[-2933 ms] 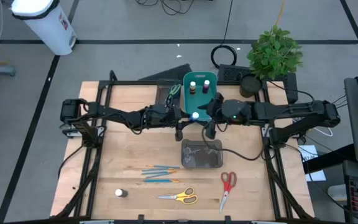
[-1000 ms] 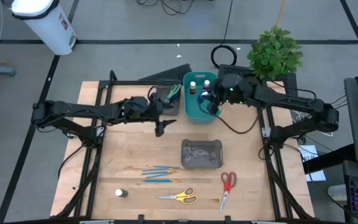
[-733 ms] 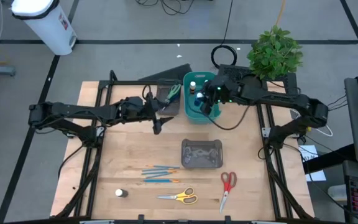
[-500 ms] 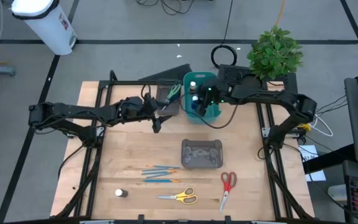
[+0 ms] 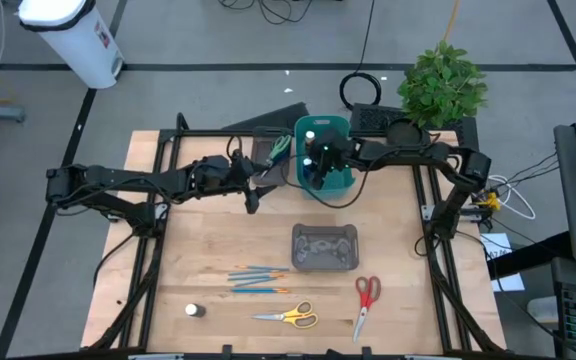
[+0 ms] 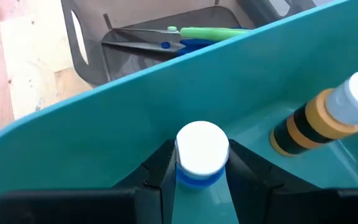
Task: Pick & Place Paint Supplies
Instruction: Put the blue paint bottle into the green bin, then put the brown paint bottle into the green bin
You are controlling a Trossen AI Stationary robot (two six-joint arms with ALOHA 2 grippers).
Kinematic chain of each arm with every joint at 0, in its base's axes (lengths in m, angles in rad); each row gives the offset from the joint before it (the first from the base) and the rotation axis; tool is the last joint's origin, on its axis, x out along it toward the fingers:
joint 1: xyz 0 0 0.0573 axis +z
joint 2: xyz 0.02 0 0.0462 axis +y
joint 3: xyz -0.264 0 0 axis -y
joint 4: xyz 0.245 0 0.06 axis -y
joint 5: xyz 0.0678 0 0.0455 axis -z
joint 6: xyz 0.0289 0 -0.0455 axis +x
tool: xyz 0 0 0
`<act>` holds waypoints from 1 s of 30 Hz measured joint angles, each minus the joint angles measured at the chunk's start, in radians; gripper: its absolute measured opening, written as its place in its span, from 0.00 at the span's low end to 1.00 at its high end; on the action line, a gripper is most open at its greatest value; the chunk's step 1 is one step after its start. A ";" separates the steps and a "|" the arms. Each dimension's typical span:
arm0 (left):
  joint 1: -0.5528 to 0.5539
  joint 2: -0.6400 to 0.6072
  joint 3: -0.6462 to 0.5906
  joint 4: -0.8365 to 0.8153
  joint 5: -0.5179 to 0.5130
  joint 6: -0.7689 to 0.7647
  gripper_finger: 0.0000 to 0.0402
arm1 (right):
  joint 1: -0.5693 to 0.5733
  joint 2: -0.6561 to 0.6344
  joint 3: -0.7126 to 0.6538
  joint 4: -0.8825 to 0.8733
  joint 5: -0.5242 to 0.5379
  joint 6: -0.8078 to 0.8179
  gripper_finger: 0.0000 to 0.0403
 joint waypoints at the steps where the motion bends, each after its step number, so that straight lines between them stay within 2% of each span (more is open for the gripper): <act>1: 0.000 0.000 0.000 0.000 0.000 0.001 0.77 | 0.000 0.000 0.000 -0.001 0.000 0.000 0.25; 4: 0.000 0.000 0.000 0.000 0.000 0.002 0.77 | 0.000 0.000 0.000 -0.004 -0.001 0.000 0.27; 11: 0.000 0.000 0.000 0.000 -0.001 0.010 0.77 | 0.001 -0.004 -0.004 -0.020 -0.005 0.006 0.42; 18: 0.000 0.000 0.000 0.000 -0.001 0.010 0.77 | 0.012 -0.030 -0.005 -0.027 0.000 -0.004 0.48; 24: 0.000 0.000 0.000 0.000 -0.001 0.009 0.77 | 0.022 -0.138 -0.004 -0.058 0.000 -0.004 0.50; 30: 0.000 0.000 0.000 0.000 -0.001 0.004 0.77 | 0.068 -0.310 -0.004 -0.156 0.000 0.014 0.50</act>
